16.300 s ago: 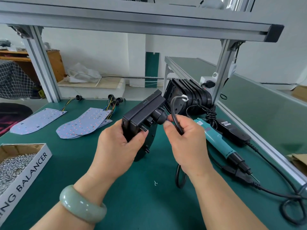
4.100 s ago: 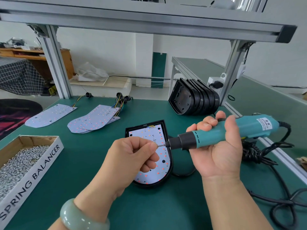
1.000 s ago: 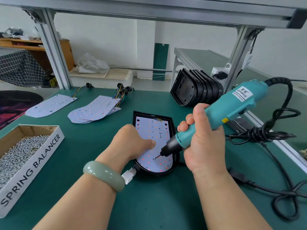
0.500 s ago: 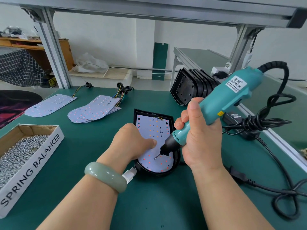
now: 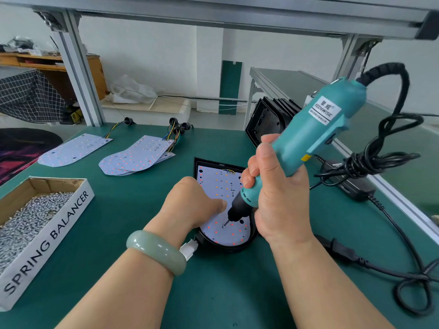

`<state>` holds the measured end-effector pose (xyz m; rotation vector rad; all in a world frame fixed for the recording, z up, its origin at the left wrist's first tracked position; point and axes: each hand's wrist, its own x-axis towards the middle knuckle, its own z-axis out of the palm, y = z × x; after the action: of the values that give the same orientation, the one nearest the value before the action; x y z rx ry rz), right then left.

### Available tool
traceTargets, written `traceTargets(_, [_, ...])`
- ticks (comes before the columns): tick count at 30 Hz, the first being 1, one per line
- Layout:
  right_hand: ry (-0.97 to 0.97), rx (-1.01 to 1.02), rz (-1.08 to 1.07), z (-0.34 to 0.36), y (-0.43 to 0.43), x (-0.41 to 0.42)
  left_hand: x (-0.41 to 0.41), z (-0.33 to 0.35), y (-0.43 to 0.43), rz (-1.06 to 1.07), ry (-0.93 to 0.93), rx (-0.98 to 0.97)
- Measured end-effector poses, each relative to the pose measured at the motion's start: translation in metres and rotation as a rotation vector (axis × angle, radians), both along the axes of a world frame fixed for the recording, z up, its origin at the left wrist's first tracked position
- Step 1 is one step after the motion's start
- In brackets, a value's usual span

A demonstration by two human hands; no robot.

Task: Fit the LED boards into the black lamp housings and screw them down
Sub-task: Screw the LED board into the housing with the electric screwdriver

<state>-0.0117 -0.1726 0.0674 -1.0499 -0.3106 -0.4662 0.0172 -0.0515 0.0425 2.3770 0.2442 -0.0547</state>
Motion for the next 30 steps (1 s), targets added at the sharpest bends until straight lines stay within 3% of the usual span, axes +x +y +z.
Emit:
traceTargets(6, [-0.006, -0.097, 0.025, 0.001, 0.002, 0.0, 0.001, -0.001, 0.0, 0.007, 0.015, -0.013])
traceTargets(16, [0.031, -0.043, -0.057, -0.003, 0.005, -0.003, 0.001, 0.001, -0.001, 0.004, 0.032, 0.015])
traceTargets(27, [-0.139, -0.052, 0.114, 0.0, -0.006, -0.016, 0.0, 0.0, -0.002, -0.084, 0.049, 0.026])
traceTargets(30, [-0.211, 0.042, 0.144, 0.01, -0.01, -0.017, -0.001, 0.0, -0.001, -0.104, 0.051, 0.069])
